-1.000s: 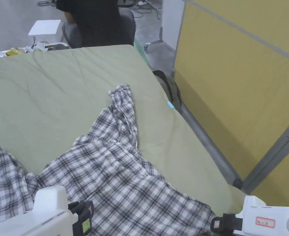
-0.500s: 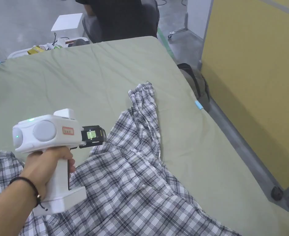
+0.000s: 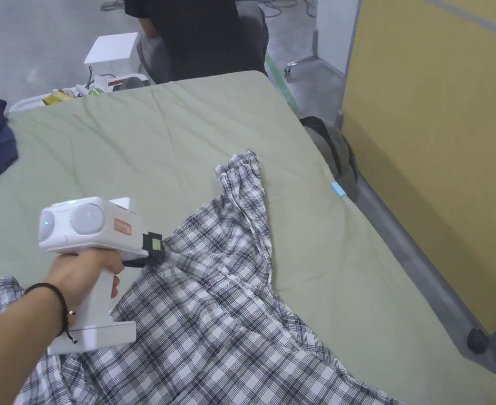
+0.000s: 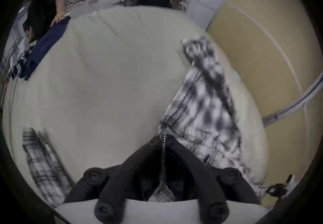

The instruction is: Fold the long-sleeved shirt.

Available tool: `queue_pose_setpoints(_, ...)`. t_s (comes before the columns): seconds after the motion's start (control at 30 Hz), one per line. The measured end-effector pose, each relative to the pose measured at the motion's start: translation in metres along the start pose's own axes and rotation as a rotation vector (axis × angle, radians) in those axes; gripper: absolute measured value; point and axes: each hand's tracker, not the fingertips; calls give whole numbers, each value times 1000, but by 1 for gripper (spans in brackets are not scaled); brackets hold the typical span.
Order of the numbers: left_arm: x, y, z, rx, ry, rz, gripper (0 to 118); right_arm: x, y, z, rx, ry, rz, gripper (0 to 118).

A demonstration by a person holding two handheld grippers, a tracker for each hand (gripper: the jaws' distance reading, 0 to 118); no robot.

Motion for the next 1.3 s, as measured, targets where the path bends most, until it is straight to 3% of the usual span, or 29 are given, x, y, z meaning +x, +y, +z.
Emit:
queue_pose_setpoints(0.23, -19, 15, 172, 266, -72, -6, 1, -56, 32, 63, 180, 69, 165, 0)
queue_pose_setpoints(0.37, -24, -3, 275, 405, -72, -55, 1, -101, 46, 108, 304, 76, 311, 0)
queue_pose_setpoints(0.47, -28, -29, 346, 497, -120, -83, 0, -128, 48, 142, 393, 84, 379, 0)
queue_pose_setpoints(0.63, -24, -87, 434, 605, -101, -186, 0, -149, 43, 191, 488, 127, 413, 0)
queue_pose_setpoints(0.8, -27, -114, 495, 735, -81, -164, 0, -185, 55, 239, 627, 184, 460, 0)
queue_pose_setpoints(1.07, -41, -91, 622, 1010, -2, -119, 0, -343, 93, 373, 940, 282, 747, 0)
queue_pose_setpoints(1.2, -40, -65, 689, 1112, 66, -97, 0, -422, 126, 427, 1055, 284, 822, 0)
queue_pose_setpoints(1.3, -35, -42, 732, 1165, 129, -92, 0, -470, 151, 454, 1110, 266, 828, 0)
